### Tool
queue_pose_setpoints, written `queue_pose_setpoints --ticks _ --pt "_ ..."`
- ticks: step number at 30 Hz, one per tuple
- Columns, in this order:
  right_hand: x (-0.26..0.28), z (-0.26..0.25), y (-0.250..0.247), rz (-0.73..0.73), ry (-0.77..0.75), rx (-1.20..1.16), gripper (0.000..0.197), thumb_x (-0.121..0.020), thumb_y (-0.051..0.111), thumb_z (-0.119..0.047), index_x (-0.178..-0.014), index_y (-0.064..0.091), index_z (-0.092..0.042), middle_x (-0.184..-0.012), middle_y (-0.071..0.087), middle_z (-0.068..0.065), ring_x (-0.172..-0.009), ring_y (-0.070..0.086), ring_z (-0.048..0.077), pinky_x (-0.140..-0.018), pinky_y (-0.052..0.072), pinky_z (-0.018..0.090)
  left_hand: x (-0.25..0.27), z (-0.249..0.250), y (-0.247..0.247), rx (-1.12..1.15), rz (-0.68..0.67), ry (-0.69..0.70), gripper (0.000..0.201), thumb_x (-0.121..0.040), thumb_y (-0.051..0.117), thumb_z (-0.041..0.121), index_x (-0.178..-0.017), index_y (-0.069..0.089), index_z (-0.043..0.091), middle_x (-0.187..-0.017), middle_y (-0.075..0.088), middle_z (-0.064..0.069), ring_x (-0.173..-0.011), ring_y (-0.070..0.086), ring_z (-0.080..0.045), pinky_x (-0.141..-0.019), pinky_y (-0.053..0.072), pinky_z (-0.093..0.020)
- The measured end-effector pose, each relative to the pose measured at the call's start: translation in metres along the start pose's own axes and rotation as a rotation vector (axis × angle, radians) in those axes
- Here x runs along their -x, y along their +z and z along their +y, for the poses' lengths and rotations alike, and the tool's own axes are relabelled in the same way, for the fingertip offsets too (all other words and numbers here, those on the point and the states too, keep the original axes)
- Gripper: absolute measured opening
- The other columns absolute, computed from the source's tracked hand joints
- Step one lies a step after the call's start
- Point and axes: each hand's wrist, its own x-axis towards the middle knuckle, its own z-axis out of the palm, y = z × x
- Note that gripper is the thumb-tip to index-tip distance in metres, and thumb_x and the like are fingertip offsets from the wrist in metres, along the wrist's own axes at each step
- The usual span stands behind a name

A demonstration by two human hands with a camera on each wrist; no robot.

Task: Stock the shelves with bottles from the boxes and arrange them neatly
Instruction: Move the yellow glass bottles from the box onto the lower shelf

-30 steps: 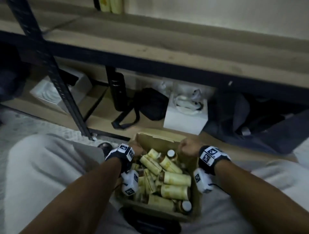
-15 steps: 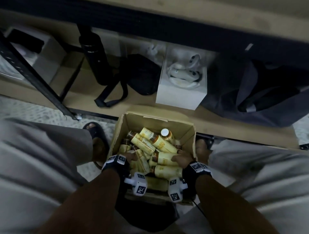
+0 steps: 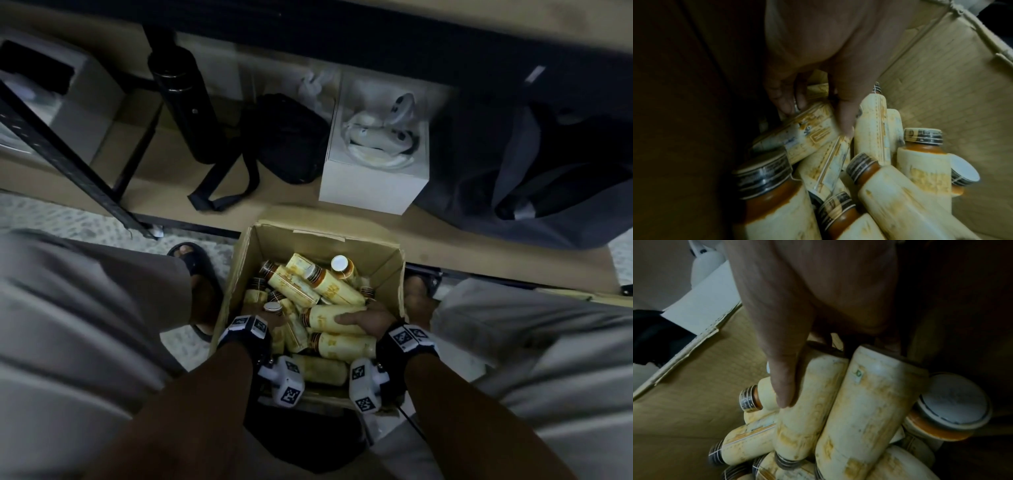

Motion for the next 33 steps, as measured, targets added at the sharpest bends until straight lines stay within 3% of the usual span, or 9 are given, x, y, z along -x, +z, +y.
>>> queue_pose_setpoints --ticks 4,8,11,14,17,19,22,27,33 --pt "0.008 -0.009 0.003 -0.003 -0.055 0.082 0.082 -0.062 0.091 -0.041 -0.13 0.055 -0.012 -0.116 0.061 0.003 -0.105 0.061 0.024 -0.082 0.053 0.033 0.006 0.005 0.002 -0.004 0.023 0.04 0.059 -0.073 0.084 0.02 -0.125 0.061 0.004 -0.13 0.059 -0.015 -0.121 0.054 -0.032 -0.093 0.043 -0.033" --pt "0.013 -0.012 0.006 0.027 -0.15 0.034 0.077 -0.064 0.087 -0.045 -0.129 0.059 -0.016 -0.127 0.064 0.003 -0.115 0.06 0.024 -0.101 0.049 0.04 0.015 0.014 -0.001 0.095 0.056 0.092 0.054 -0.07 0.085 0.013 -0.119 0.064 0.004 -0.121 0.064 -0.011 -0.108 0.059 -0.026 -0.086 0.042 -0.03" --pt "0.021 -0.02 0.008 0.044 -0.155 -0.049 0.078 -0.068 0.082 -0.052 -0.13 0.057 -0.012 -0.126 0.062 0.005 -0.113 0.059 0.026 -0.101 0.048 0.04 0.02 0.026 -0.008 0.173 0.078 0.134 0.052 -0.067 0.087 0.015 -0.114 0.067 0.007 -0.112 0.068 -0.011 -0.095 0.061 -0.023 -0.082 0.046 -0.03" --pt "0.031 -0.033 0.007 0.005 -0.165 -0.198 0.063 -0.075 0.078 -0.052 -0.118 0.061 -0.01 -0.114 0.066 0.009 -0.099 0.064 0.024 -0.086 0.057 0.04 0.026 0.039 -0.018 0.295 0.086 0.151 0.051 -0.063 0.089 0.022 -0.109 0.071 0.013 -0.103 0.071 -0.007 -0.092 0.064 -0.023 -0.084 0.051 -0.033" --pt "0.042 -0.047 0.005 -0.111 -0.174 -0.323 0.059 -0.076 0.078 -0.05 -0.12 0.063 -0.013 -0.116 0.065 0.011 -0.103 0.065 0.027 -0.074 0.059 0.035 0.038 0.057 -0.029 0.465 0.027 0.183 0.056 -0.062 0.089 0.03 -0.113 0.07 0.015 -0.109 0.071 -0.011 -0.099 0.067 -0.03 -0.089 0.055 -0.045" --pt "0.049 -0.056 0.004 -0.181 -0.22 -0.373 0.053 -0.078 0.078 -0.046 -0.118 0.065 -0.014 -0.114 0.07 0.012 -0.104 0.067 0.027 -0.078 0.058 0.036 0.048 0.072 -0.036 0.541 -0.042 0.208 0.059 -0.065 0.087 0.034 -0.118 0.066 0.017 -0.111 0.071 -0.009 -0.095 0.068 -0.025 -0.072 0.056 -0.034" --pt "0.06 -0.069 -0.001 -0.239 -0.319 -0.391 0.05 -0.076 0.08 -0.04 -0.116 0.067 -0.013 -0.107 0.075 0.01 -0.1 0.071 0.028 -0.089 0.056 0.041 0.068 0.093 -0.047 0.608 -0.109 0.285 0.033 -0.073 0.083 0.03 -0.102 0.072 0.018 -0.099 0.075 -0.007 -0.071 0.072 -0.013 -0.05 0.052 -0.02" --pt "0.085 -0.093 -0.011 -0.248 -0.506 -0.379 0.059 -0.071 0.08 -0.019 -0.126 0.057 -0.013 -0.116 0.072 0.011 -0.103 0.071 0.026 -0.094 0.054 0.052 0.103 0.12 -0.068 0.624 -0.096 0.417 0.035 -0.077 0.079 0.031 -0.105 0.072 0.013 -0.098 0.075 -0.004 -0.094 0.069 -0.02 -0.081 0.053 -0.033" --pt "0.144 -0.144 -0.018 -0.167 -0.783 -0.223 0.065 -0.072 0.077 -0.014 -0.131 0.049 -0.018 -0.12 0.068 0.004 -0.109 0.067 0.021 -0.097 0.053 0.048 0.162 0.158 -0.119 0.448 -0.124 0.658 0.03 -0.081 0.076 0.03 -0.104 0.073 0.012 -0.093 0.075 -0.003 -0.085 0.072 -0.015 -0.073 0.055 -0.028"
